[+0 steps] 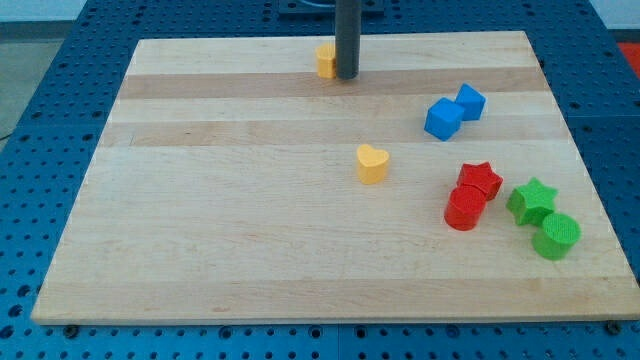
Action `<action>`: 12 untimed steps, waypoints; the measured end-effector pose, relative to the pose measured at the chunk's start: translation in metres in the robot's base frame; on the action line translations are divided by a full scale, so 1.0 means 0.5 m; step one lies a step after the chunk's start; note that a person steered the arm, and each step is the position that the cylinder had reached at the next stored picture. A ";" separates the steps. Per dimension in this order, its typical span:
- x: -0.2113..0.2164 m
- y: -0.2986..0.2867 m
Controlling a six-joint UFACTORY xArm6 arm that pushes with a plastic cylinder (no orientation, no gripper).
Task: Slide yellow heart to the yellow hexagon
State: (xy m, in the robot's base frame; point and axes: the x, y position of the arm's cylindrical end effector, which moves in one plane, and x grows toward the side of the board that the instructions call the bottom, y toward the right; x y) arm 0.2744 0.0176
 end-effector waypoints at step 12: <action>0.404 0.128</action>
State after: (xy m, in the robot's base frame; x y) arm 0.4766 0.0816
